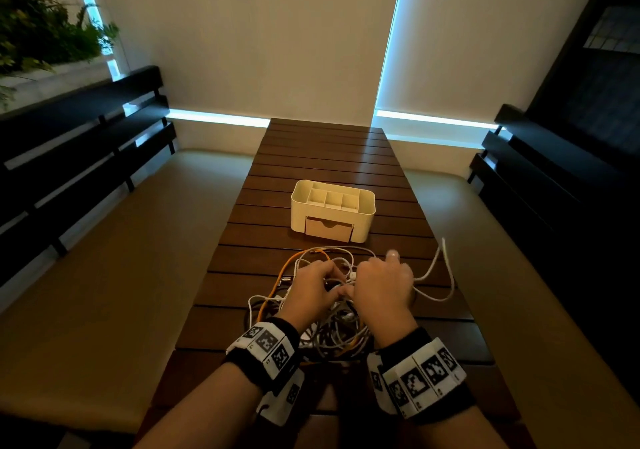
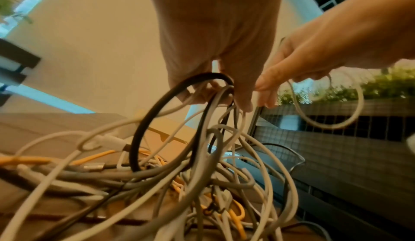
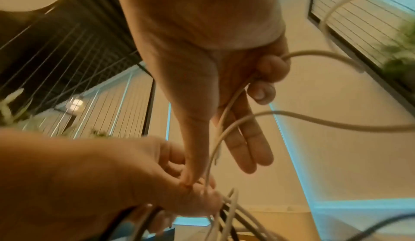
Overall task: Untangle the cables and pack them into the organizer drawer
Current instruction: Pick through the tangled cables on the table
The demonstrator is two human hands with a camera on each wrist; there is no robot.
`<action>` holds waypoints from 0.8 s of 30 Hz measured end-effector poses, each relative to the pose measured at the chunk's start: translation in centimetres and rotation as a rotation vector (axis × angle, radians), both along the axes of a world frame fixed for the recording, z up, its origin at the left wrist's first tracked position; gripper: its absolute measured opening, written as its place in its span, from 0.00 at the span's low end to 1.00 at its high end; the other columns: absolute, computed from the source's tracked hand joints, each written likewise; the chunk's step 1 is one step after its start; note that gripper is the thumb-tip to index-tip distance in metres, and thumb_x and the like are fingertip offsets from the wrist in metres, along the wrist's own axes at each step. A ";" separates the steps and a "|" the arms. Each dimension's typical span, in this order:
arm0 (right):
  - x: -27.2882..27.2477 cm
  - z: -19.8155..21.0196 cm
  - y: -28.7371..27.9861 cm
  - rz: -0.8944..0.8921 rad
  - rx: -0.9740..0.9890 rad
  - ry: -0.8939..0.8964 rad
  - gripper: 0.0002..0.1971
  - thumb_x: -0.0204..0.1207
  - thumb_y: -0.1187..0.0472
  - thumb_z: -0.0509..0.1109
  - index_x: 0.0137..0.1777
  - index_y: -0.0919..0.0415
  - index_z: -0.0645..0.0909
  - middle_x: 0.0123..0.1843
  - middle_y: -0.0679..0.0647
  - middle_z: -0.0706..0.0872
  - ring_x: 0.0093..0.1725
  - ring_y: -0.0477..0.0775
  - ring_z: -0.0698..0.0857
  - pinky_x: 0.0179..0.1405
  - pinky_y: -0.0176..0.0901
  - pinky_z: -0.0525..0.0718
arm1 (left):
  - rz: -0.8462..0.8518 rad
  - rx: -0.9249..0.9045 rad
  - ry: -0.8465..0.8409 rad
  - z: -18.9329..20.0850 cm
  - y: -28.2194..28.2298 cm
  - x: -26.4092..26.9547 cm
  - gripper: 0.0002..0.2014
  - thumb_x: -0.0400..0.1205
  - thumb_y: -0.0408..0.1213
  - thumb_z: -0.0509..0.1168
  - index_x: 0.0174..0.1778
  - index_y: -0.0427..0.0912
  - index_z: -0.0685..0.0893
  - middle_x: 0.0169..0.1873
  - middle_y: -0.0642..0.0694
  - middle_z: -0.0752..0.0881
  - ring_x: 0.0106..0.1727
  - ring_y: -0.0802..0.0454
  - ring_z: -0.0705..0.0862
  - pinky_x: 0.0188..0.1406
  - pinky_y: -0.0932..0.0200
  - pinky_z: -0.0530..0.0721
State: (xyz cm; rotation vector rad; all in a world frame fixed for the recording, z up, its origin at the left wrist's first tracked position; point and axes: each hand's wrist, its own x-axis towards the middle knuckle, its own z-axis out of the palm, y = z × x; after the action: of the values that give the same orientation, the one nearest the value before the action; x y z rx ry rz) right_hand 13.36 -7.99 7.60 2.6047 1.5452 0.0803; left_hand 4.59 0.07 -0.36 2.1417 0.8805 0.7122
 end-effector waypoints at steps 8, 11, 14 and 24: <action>0.5 -1.4 0.9 0.168 -0.010 0.217 0.14 0.80 0.49 0.62 0.55 0.58 0.78 0.54 0.57 0.85 0.62 0.59 0.78 0.55 0.51 0.76 | 0.077 0.059 -0.049 -0.5 -0.2 0.3 0.04 0.72 0.29 0.73 0.40 0.39 0.87 0.41 0.42 0.87 0.43 0.49 0.83 0.46 0.56 0.82; 1.7 -2.7 1.4 0.105 -0.044 0.561 0.21 0.81 0.42 0.58 0.35 0.56 0.77 0.37 0.52 0.81 0.43 0.54 0.82 0.39 0.45 0.76 | 0.072 0.049 -0.065 -0.4 0.2 -0.4 0.05 0.74 0.30 0.72 0.44 0.37 0.89 0.41 0.43 0.86 0.42 0.51 0.82 0.43 0.60 0.80; 2.7 -2.8 1.2 0.087 0.044 0.681 0.19 0.82 0.47 0.59 0.33 0.53 0.82 0.33 0.47 0.81 0.41 0.51 0.81 0.42 0.44 0.76 | 0.011 -0.009 -0.140 -0.9 0.4 -1.1 0.09 0.75 0.35 0.74 0.51 0.43 0.90 0.43 0.51 0.85 0.45 0.57 0.83 0.44 0.67 0.82; 2.1 2.8 -1.7 0.268 0.781 1.162 0.14 0.82 0.62 0.62 0.39 0.57 0.87 0.37 0.47 0.90 0.41 0.39 0.86 0.43 0.27 0.82 | 0.312 -0.176 -0.223 -1.4 2.8 -1.9 0.06 0.81 0.39 0.68 0.48 0.53 0.89 0.43 0.59 0.89 0.51 0.58 0.86 0.61 0.47 0.81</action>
State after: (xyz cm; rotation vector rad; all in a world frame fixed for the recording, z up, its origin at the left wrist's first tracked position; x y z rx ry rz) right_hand 15.42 -9.71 10.39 3.1586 2.6013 -1.2637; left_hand 2.66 2.88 -1.71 1.7496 1.1225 0.9699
